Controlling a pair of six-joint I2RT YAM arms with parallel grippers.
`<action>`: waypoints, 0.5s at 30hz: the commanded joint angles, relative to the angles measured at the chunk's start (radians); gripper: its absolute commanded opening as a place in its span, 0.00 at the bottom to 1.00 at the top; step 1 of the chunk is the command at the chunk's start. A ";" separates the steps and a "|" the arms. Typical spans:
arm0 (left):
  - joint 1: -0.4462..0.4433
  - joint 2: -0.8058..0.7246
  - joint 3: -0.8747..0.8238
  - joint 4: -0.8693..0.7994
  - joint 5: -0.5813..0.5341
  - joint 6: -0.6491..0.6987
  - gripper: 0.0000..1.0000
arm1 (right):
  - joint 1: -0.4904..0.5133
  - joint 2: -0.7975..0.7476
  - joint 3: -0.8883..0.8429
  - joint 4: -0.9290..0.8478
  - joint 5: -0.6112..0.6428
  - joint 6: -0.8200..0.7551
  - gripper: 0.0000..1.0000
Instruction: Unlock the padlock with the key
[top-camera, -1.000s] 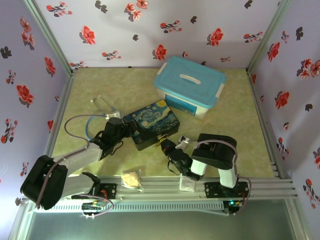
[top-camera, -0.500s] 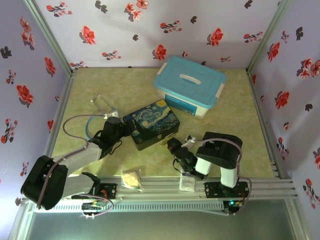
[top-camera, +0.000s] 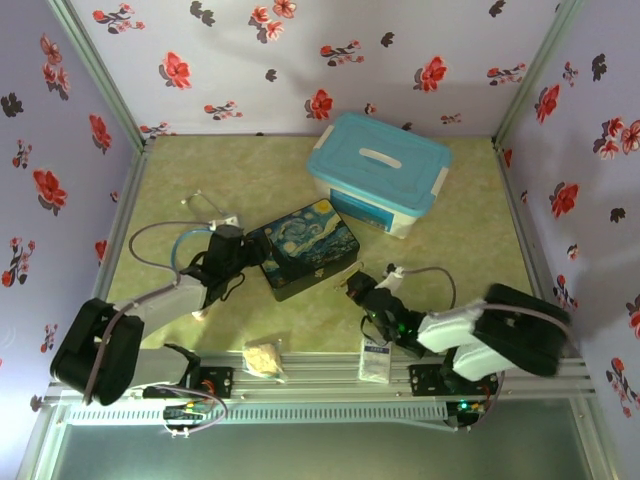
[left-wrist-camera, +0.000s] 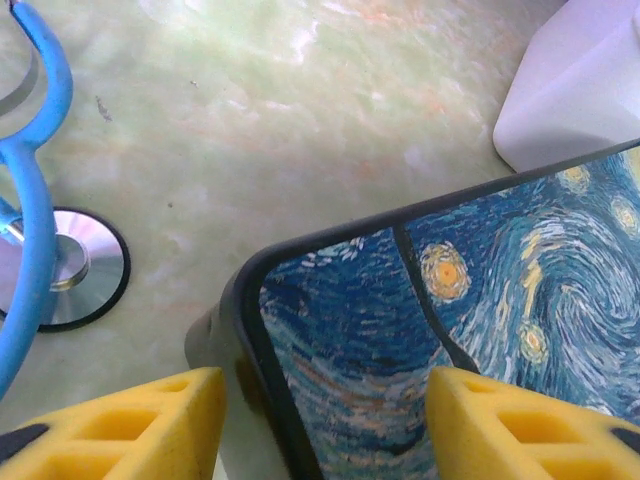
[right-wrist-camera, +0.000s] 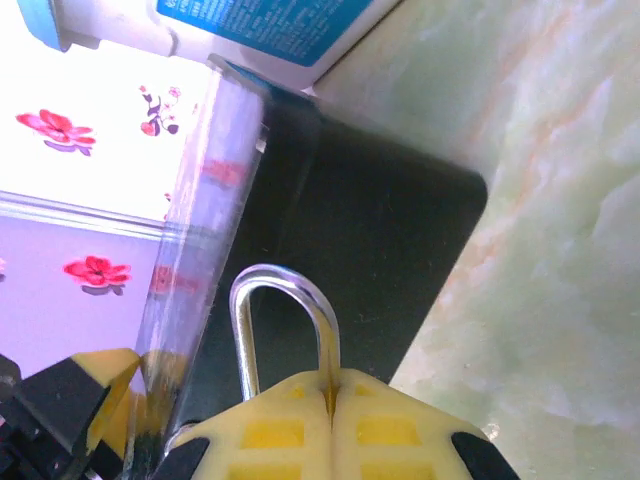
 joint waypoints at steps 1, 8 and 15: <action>0.015 0.060 -0.001 -0.141 0.002 0.056 0.56 | -0.041 -0.203 0.068 -0.525 -0.038 -0.149 0.00; 0.046 0.149 0.046 -0.107 0.037 0.076 0.56 | -0.255 -0.600 0.087 -1.071 -0.282 -0.349 0.00; 0.070 0.258 0.148 -0.087 0.076 0.111 0.57 | -0.476 -0.660 0.129 -1.338 -0.516 -0.514 0.00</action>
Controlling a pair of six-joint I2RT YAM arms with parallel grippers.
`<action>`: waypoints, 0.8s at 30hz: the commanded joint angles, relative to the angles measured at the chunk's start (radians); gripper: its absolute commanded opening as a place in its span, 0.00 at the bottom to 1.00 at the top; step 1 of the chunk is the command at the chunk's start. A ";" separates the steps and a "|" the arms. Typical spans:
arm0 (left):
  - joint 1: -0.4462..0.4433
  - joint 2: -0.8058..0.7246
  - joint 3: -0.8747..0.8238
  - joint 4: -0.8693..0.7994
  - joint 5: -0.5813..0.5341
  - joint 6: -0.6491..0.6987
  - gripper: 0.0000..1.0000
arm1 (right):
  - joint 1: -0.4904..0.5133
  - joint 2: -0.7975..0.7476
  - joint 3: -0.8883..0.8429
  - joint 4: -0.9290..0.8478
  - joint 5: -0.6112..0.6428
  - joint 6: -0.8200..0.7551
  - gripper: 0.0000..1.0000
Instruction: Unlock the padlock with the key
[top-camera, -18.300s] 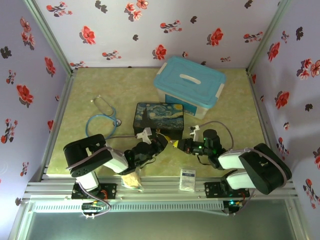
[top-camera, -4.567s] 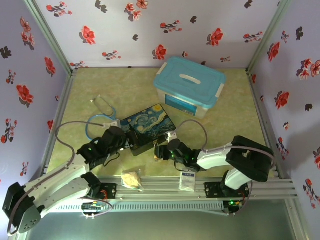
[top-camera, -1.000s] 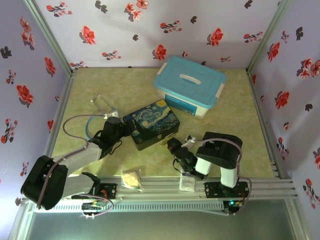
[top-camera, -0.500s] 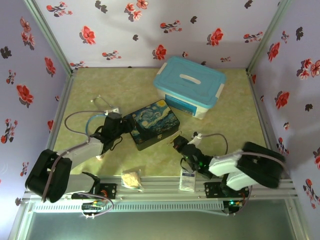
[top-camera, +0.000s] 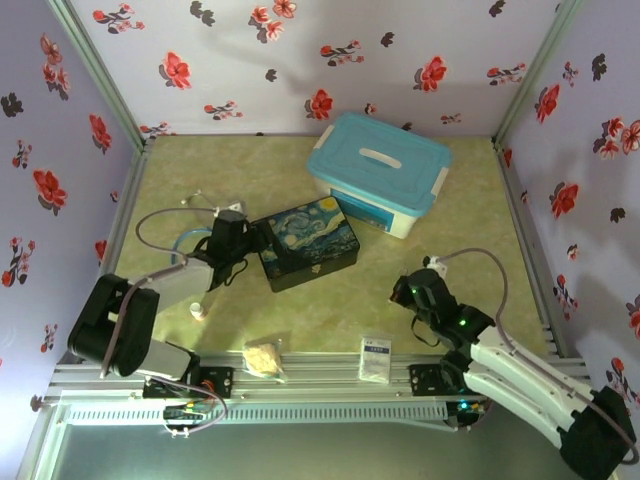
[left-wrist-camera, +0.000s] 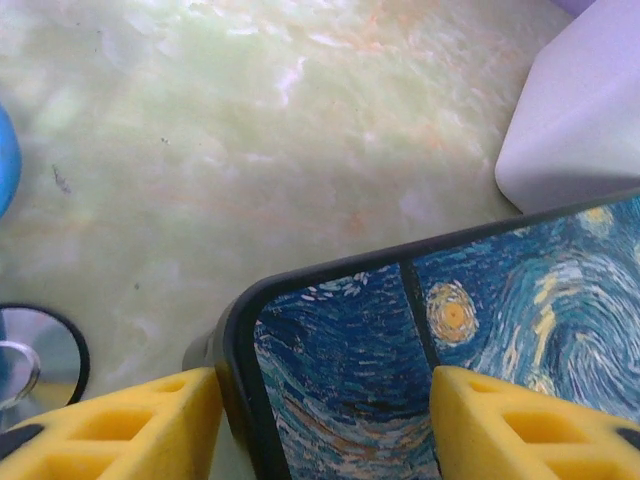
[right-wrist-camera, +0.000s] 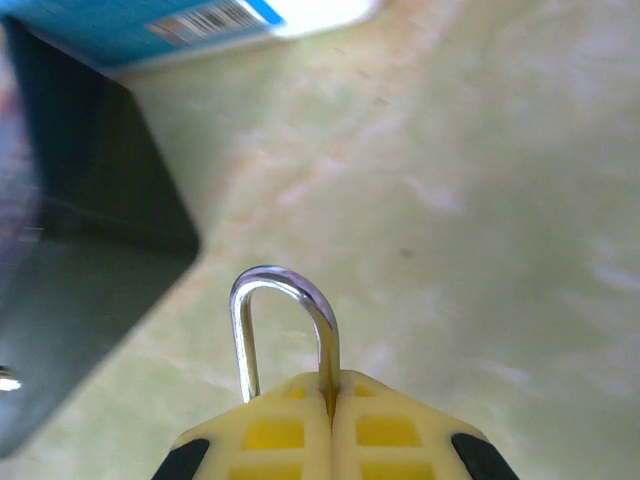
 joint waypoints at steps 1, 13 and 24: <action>0.019 0.095 0.029 -0.133 0.020 0.069 0.57 | -0.056 0.023 0.040 -0.187 -0.147 -0.123 0.00; 0.038 0.080 0.097 -0.169 0.046 0.074 0.62 | -0.067 0.342 0.091 0.024 -0.179 -0.158 0.00; 0.059 -0.044 0.218 -0.290 0.055 0.110 0.75 | -0.067 0.448 0.141 0.023 -0.168 -0.222 0.16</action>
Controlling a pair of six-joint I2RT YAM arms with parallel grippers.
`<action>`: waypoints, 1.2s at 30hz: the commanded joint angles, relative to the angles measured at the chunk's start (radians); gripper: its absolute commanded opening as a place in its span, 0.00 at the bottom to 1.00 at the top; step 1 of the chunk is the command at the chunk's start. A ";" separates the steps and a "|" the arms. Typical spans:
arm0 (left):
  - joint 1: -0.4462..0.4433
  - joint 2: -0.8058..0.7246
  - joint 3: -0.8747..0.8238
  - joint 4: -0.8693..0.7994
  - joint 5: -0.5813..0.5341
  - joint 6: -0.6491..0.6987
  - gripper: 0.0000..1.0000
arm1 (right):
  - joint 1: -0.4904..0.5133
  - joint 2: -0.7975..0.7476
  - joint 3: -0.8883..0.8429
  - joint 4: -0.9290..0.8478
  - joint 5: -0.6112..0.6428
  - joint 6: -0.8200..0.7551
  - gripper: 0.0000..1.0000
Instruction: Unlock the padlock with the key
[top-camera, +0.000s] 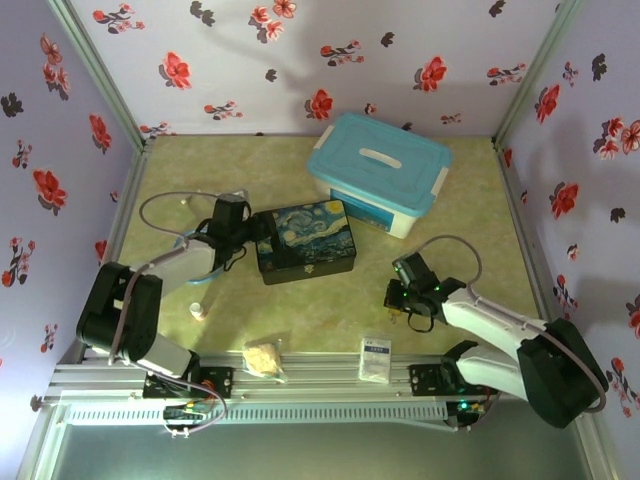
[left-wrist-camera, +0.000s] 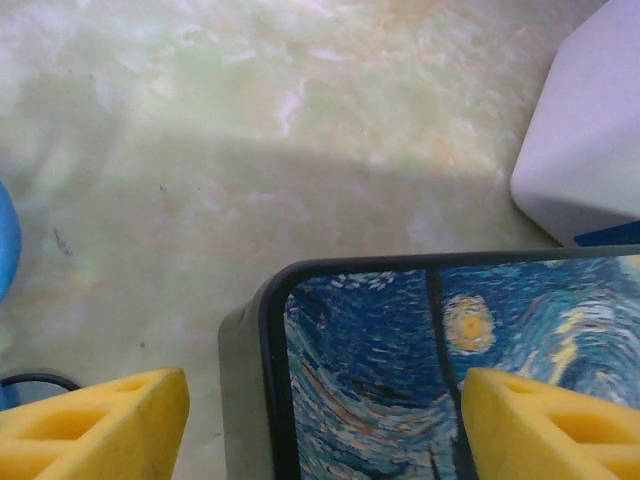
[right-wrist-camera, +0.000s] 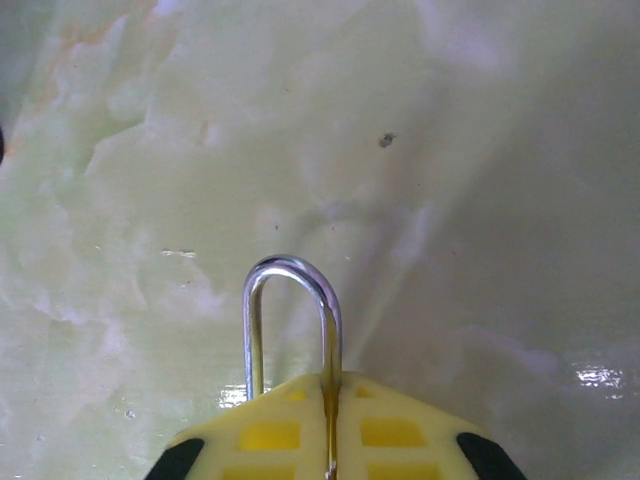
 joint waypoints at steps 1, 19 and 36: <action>0.022 -0.078 0.069 -0.091 0.016 0.045 0.76 | -0.007 -0.016 0.033 -0.023 0.012 -0.041 0.20; 0.298 -0.406 -0.152 -0.162 -0.284 0.280 1.00 | -0.321 -0.152 0.163 0.103 0.409 -0.312 0.99; 0.421 -0.160 -0.451 0.667 -0.266 0.416 1.00 | -0.458 0.145 -0.153 1.113 0.473 -0.594 0.99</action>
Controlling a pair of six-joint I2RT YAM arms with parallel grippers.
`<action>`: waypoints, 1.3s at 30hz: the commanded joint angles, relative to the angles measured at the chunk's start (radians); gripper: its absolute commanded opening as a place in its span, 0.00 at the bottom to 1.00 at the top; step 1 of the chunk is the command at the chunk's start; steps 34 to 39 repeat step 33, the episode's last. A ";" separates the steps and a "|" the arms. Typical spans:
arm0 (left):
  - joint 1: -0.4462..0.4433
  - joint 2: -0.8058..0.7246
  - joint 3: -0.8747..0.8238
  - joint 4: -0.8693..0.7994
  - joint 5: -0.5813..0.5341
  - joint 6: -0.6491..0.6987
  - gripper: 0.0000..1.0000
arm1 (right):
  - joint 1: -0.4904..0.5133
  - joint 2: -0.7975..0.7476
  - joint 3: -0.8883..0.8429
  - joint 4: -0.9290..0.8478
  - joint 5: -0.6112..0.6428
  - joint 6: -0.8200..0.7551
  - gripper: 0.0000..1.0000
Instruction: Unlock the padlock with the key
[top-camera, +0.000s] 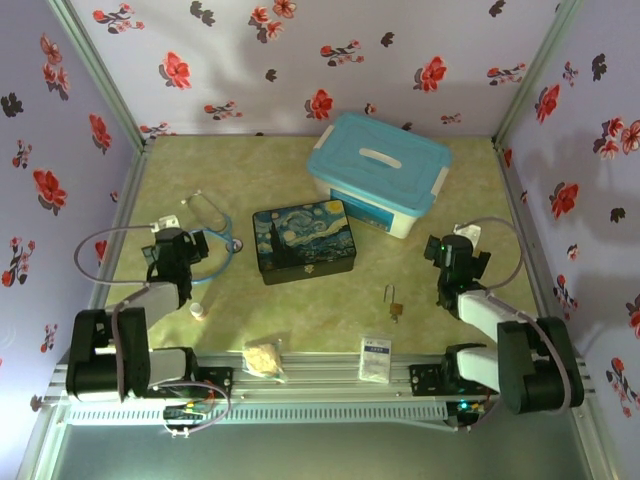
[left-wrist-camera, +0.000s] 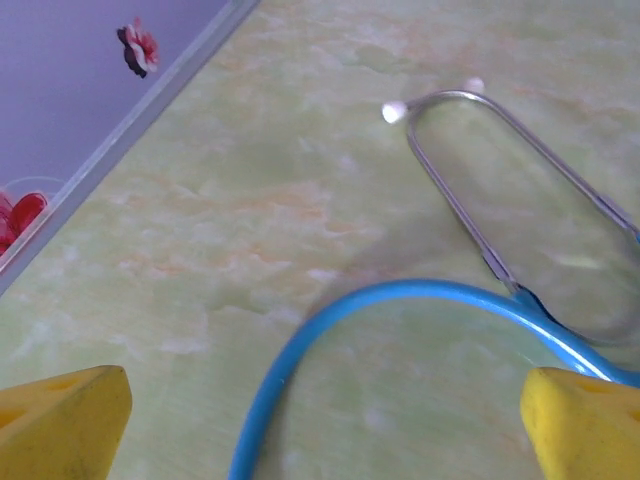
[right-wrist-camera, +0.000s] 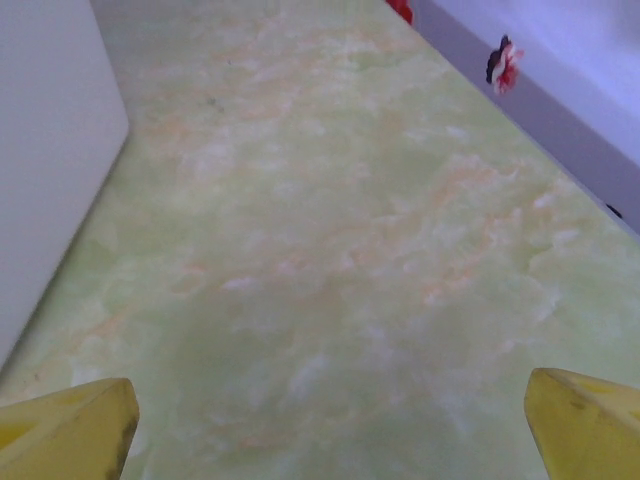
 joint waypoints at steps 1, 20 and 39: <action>0.024 0.051 0.019 0.214 0.058 0.006 1.00 | -0.008 0.081 -0.011 0.346 0.016 -0.056 0.99; 0.001 0.259 0.012 0.452 0.126 0.099 1.00 | -0.090 0.349 0.106 0.416 -0.189 -0.082 0.99; 0.002 0.257 0.012 0.454 0.125 0.100 1.00 | -0.105 0.346 0.116 0.382 -0.273 -0.092 0.99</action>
